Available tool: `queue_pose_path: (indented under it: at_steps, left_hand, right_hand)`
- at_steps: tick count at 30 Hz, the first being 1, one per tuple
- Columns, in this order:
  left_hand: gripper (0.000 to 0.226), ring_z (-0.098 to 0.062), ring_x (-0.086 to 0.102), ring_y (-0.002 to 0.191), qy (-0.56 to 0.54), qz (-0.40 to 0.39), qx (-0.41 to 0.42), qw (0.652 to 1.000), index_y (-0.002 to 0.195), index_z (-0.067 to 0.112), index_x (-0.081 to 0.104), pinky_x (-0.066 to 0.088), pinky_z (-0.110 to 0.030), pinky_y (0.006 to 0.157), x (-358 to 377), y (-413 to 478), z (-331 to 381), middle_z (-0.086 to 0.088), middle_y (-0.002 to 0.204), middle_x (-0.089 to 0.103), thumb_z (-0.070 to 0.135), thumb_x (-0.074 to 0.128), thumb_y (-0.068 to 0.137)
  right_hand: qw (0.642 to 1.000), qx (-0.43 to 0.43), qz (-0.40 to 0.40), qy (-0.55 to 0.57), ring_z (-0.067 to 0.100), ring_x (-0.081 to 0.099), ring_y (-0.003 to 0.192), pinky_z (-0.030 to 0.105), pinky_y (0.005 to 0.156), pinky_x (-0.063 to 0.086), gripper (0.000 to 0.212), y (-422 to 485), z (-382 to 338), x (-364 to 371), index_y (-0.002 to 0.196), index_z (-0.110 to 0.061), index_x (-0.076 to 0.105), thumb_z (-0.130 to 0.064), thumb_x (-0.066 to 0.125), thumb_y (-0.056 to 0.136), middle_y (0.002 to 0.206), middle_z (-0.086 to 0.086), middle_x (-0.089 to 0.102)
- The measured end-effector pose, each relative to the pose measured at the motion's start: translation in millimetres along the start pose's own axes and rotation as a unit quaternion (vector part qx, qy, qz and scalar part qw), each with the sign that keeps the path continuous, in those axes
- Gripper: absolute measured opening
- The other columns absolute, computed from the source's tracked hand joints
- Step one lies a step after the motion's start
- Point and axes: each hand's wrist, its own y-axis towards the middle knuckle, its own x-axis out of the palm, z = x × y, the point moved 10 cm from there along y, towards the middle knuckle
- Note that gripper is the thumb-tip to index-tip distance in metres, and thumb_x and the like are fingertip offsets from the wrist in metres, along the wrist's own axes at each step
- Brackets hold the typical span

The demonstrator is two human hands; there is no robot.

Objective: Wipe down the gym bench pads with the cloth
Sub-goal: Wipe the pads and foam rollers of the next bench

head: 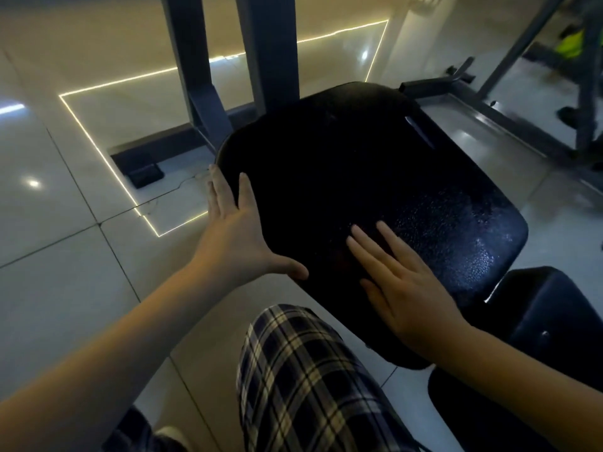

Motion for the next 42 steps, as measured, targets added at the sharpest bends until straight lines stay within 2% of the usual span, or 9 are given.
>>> queue_pose_path:
  at_steps: [6, 11, 16, 24, 29, 31, 35, 39, 42]
  left_hand:
    - [0.164, -0.031, -0.029, 0.146, 0.019, 0.01, -0.016, 1.0, 0.153, 0.017, -0.022, -0.001, -0.046, 0.121, -1.4, 1.8, -0.2, -0.008, 0.154, -0.04, 0.066, 0.086, 0.039]
    - [0.16, -0.041, -0.031, 0.143, 0.105, -0.006, -0.024, 0.994, 0.154, 0.011, -0.017, -0.013, -0.054, 0.119, -9.4, 1.2, 5.1, -0.024, 0.155, -0.032, 0.073, 0.082, 0.045]
    - [0.149, -0.034, -0.032, 0.144, 0.179, -0.046, 0.055, 0.981, 0.154, 0.01, -0.016, -0.015, -0.055, 0.118, 1.2, 0.5, 19.5, -0.022, 0.157, -0.029, 0.085, 0.062, 0.052]
    - [0.142, -0.036, -0.03, 0.144, 0.134, -0.054, 0.038, 0.989, 0.156, 0.015, -0.013, -0.015, -0.053, 0.118, 4.4, -5.1, 29.9, -0.021, 0.157, -0.029, 0.092, 0.02, 0.042]
    - [0.089, -0.029, 0.0, 0.152, 0.088, 0.077, 0.072, 0.991, 0.156, 0.007, 0.015, -0.012, -0.042, 0.12, -35.0, 26.6, 34.7, -0.018, 0.164, 0.006, 0.068, 0.028, 0.092]
    - [0.068, -0.029, 0.0, 0.152, 0.081, 0.085, 0.059, 0.991, 0.156, 0.008, 0.018, -0.01, -0.042, 0.121, -40.3, 51.8, 31.5, -0.017, 0.164, 0.006, 0.05, 0.029, 0.104]
    - [0.055, -0.032, -0.004, 0.152, 0.131, 0.06, 0.037, 0.989, 0.155, 0.01, 0.018, -0.004, -0.046, 0.122, -37.0, 101.4, 30.7, -0.016, 0.165, 0.001, 0.037, 0.025, 0.107]
    - [0.046, -0.035, 0.016, 0.149, 0.101, 0.074, 0.076, 0.989, 0.146, 0.004, 0.035, 0.011, -0.048, 0.122, -55.3, 148.2, 37.0, -0.02, 0.16, 0.021, 0.029, 0.026, 0.108]
    - [0.049, -0.031, 0.019, 0.149, 0.08, 0.1, 0.107, 0.986, 0.15, 0.002, 0.03, 0.017, -0.041, 0.121, -60.7, 154.5, 40.7, -0.018, 0.161, 0.021, 0.027, 0.031, 0.107]
  right_hand:
    - [0.996, 0.087, 0.003, 0.033, 0.027, 0.007, 0.15, 0.046, 0.121, 0.014, 0.058, 131.1, 1.3, 4.1, 0.153, -0.015, 0.023, -0.04, 0.018, 0.102, 0.161, 0.001, 0.022]
    - [0.991, 0.127, -0.006, 0.039, 0.025, -0.002, 0.15, 0.04, 0.121, 0.004, 0.054, 180.2, 9.5, 3.5, 0.155, -0.017, 0.014, -0.036, 0.023, 0.106, 0.163, 0.0, 0.012]
    - [0.995, 0.074, -0.035, 0.049, 0.021, -0.001, 0.151, 0.04, 0.123, 0.007, 0.054, 112.9, 3.1, 3.5, 0.155, -0.02, 0.015, -0.035, 0.028, 0.105, 0.163, -0.003, 0.013]
    - [0.998, 0.027, -0.034, 0.05, 0.022, 0.01, 0.149, 0.041, 0.116, 0.017, 0.057, -19.6, 7.4, 1.5, 0.152, -0.018, 0.028, -0.044, 0.023, 0.101, 0.159, -0.003, 0.025]
    - [0.998, 0.047, -0.013, 0.046, 0.026, 0.011, 0.149, 0.042, 0.12, 0.015, 0.057, 27.8, 2.1, -4.2, 0.151, -0.017, 0.03, -0.042, 0.024, 0.101, 0.159, -0.001, 0.026]
    - [0.996, 0.07, -0.035, 0.049, 0.024, 0.002, 0.15, 0.043, 0.123, 0.01, 0.056, 68.0, 6.4, 0.2, 0.154, -0.02, 0.021, -0.042, 0.025, 0.103, 0.162, -0.004, 0.016]
    - [0.996, 0.068, -0.019, 0.056, 0.024, 0.003, 0.151, 0.043, 0.122, 0.01, 0.055, 155.7, 14.2, -0.7, 0.154, -0.019, 0.02, -0.037, 0.028, 0.103, 0.162, -0.003, 0.016]
    - [0.993, 0.101, -0.034, 0.054, 0.022, -0.002, 0.15, 0.038, 0.12, 0.003, 0.055, 216.2, 39.2, 4.2, 0.155, -0.022, 0.013, -0.035, 0.03, 0.105, 0.163, -0.006, 0.009]
    - [0.991, 0.124, -0.028, 0.052, 0.022, -0.003, 0.15, 0.038, 0.121, 0.002, 0.055, 240.2, 49.0, 1.4, 0.156, -0.022, 0.012, -0.035, 0.028, 0.105, 0.163, -0.005, 0.008]
